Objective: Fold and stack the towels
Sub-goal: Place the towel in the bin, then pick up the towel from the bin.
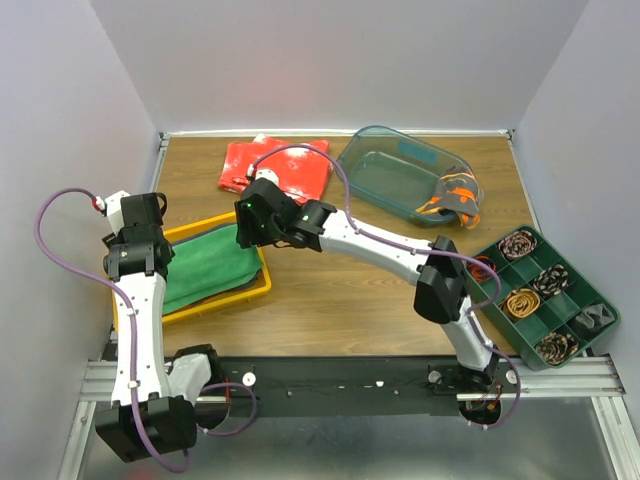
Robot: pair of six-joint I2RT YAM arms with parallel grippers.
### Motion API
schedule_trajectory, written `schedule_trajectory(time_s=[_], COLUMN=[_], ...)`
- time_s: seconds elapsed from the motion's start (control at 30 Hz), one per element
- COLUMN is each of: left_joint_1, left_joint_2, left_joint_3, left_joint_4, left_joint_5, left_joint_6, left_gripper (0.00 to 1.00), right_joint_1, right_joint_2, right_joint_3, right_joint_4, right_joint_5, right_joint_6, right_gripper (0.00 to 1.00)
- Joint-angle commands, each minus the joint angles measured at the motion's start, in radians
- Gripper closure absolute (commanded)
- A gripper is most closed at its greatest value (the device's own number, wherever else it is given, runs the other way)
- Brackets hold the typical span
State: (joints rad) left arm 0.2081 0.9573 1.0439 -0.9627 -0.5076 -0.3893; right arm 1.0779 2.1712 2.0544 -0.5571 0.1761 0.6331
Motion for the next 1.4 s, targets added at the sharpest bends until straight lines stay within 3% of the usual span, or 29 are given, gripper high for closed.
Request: schedule_trajectory(time_s=[0.0, 0.17, 0.33, 0.43, 0.57, 0.73, 0.87, 0.97, 1.13, 1.37], left_joint_1=[0.004, 0.002, -0.024, -0.107, -0.314, -0.559, -0.694, -0.772, -0.820, -0.829], left_joint_2=[-0.023, -0.054, -0.072, -0.068, -0.048, 0.088, 0.190, 0.257, 0.333, 0.316], left_joint_3=[0.015, -0.051, -0.100, -0.117, -0.113, -0.035, 0.047, 0.091, 0.130, 0.111], left_joint_4=[0.056, 0.128, 0.206, 0.246, 0.315, 0.375, 0.409, 0.424, 0.415, 0.423], left_joint_5=[0.168, 0.357, 0.490, 0.500, 0.457, 0.368, 0.345, 0.342, 0.385, 0.468], left_joint_6=[-0.023, -0.079, -0.111, -0.143, -0.203, -0.237, -0.235, -0.211, -0.160, -0.111], left_gripper=[0.50, 0.76, 0.79, 0.77, 0.61, 0.54, 0.51, 0.48, 0.46, 0.46], right_joint_1=[0.002, -0.002, -0.053, -0.137, -0.289, -0.492, -0.656, -0.710, -0.822, -0.924], right_joint_2=[-0.089, -0.123, -0.103, -0.145, -0.244, -0.332, -0.401, -0.427, -0.442, -0.485], right_joint_3=[-0.086, -0.134, -0.138, -0.207, -0.338, -0.431, -0.496, -0.534, -0.560, -0.677], right_joint_4=[-0.014, 0.020, 0.046, 0.062, 0.099, 0.074, 0.049, 0.042, -0.013, -0.012], right_joint_5=[0.054, 0.092, 0.017, -0.001, 0.017, 0.111, 0.180, 0.273, 0.361, 0.395], right_joint_6=[-0.029, -0.055, -0.062, -0.052, -0.065, -0.090, -0.096, -0.101, -0.079, -0.053], right_gripper=[0.41, 0.47, 0.50, 0.50, 0.47, 0.40, 0.33, 0.27, 0.23, 0.23])
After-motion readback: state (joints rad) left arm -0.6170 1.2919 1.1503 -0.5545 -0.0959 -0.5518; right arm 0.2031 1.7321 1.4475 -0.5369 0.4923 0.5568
